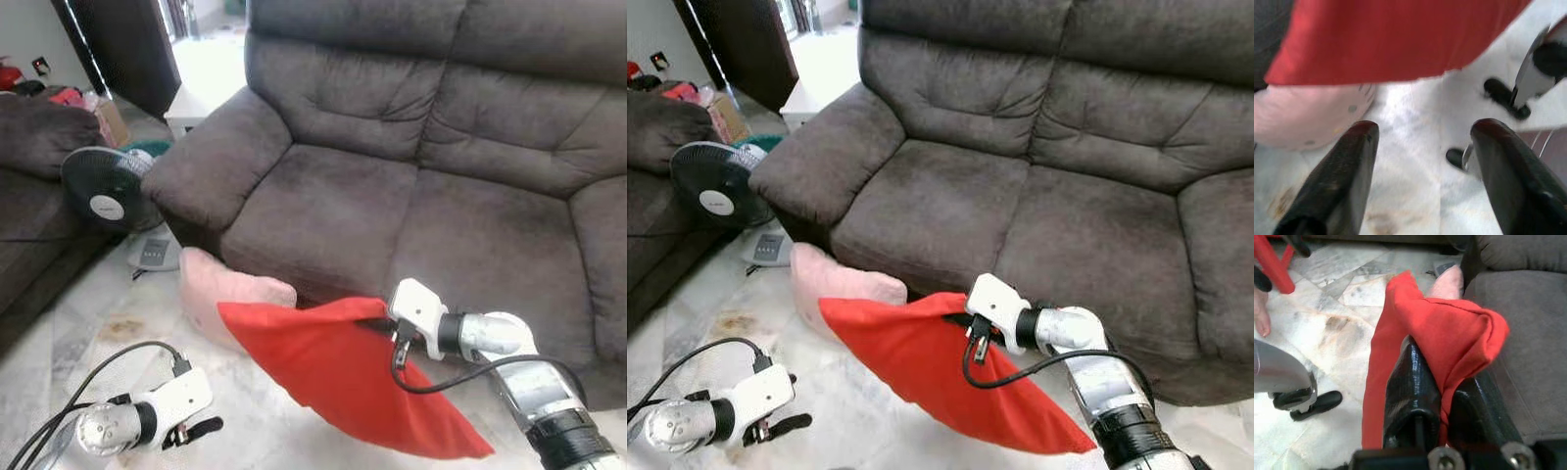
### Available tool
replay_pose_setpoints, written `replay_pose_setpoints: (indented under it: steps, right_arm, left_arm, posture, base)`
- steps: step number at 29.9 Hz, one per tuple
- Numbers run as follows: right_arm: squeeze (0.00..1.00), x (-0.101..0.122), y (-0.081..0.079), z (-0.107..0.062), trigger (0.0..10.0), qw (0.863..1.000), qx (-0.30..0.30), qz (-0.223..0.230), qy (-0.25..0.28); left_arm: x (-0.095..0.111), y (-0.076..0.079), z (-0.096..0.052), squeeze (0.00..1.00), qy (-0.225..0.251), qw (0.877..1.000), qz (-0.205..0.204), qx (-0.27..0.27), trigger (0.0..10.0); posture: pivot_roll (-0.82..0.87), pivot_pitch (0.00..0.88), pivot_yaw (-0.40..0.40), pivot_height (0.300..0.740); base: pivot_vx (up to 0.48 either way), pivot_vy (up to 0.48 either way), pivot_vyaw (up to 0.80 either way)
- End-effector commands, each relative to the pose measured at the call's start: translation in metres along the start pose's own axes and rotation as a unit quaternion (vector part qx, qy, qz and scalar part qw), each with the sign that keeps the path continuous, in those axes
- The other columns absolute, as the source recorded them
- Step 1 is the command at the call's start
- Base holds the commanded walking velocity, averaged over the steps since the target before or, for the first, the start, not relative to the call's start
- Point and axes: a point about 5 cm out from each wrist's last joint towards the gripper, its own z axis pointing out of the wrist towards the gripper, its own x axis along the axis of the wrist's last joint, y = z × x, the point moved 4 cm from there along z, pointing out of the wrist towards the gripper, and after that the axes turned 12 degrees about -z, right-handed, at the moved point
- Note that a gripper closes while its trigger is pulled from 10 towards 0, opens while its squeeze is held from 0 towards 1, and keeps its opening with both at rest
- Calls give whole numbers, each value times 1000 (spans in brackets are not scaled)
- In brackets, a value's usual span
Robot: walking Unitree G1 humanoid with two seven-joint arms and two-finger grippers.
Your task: Move the pillow to the sofa from floor
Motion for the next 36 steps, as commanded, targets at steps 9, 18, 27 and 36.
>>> replay_pose_setpoints:
  steps: [9, 18, 27, 36]
  right_arm:
    - [0, 19, -4, -8, 10000, 998, 38, -37, 29]
    - [0, 20, -9, -8, 10000, 997, 54, -35, 30]
    - [0, 27, -14, -4, 10000, 996, 67, -36, 43]
    - [0, 40, -13, -7, 10000, 994, 77, -44, 63]
  left_arm:
    - [3, -4, -5, 1000, 7, 1000, -8, -7, 10000]
    - [-8, 10, -14, 1000, -31, 997, -14, -75, 10000]
    - [-24, 10, -5, 0, -62, 996, 14, -55, 10000]
    - [-36, 18, 14, 0, -62, 996, 8, -63, 10000]
  posture:
    - [194, 64, -21, 740]
    - [198, 71, -17, 740]
    - [201, 73, -17, 740]
    - [190, 72, -20, 740]
  base:
    - [0, 0, 0]
    - [0, 0, 0]
    - [0, 0, 0]
    - [0, 0, 0]
